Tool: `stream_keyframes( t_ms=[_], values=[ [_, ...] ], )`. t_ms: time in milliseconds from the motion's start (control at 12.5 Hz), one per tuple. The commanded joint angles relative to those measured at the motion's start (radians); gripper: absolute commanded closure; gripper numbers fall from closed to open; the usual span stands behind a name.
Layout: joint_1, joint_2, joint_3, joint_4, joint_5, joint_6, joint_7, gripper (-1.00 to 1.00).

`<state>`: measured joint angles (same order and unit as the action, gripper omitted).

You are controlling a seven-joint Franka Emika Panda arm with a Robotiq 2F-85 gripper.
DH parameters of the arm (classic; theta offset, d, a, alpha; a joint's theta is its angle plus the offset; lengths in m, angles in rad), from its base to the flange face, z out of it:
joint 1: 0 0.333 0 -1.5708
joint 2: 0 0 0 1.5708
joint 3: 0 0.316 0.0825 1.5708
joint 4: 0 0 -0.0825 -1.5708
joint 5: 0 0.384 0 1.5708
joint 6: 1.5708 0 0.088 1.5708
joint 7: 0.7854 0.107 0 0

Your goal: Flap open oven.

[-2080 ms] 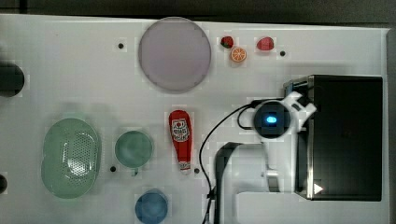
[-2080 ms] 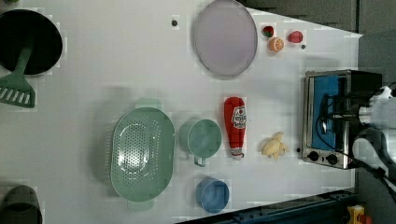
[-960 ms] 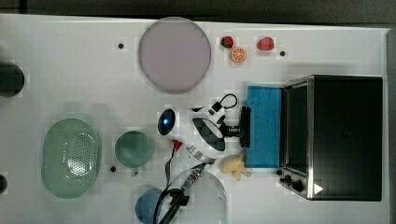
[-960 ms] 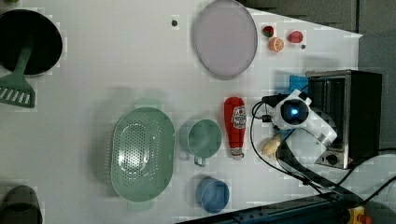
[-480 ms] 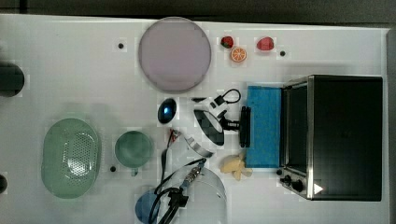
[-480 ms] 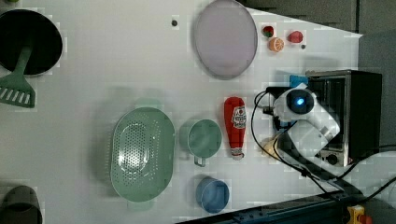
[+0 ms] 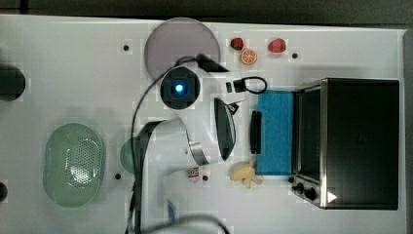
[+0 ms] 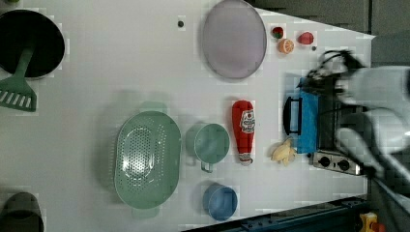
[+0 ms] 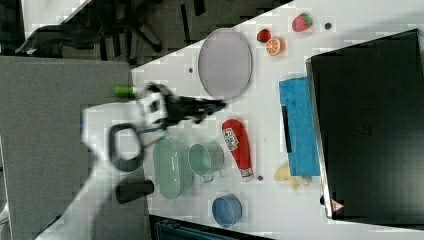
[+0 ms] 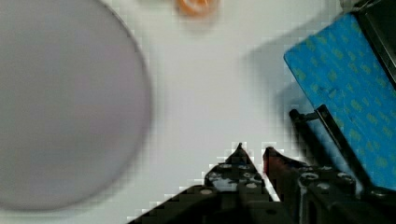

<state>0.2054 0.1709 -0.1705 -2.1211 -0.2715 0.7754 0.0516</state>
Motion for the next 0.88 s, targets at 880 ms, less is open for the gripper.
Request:
stream_keyframes(
  t_ms=[880],
  values=[
    [-0.019,-0.291,-0.064,0.346,0.228,-0.722,0.042,0.65]
  ],
)
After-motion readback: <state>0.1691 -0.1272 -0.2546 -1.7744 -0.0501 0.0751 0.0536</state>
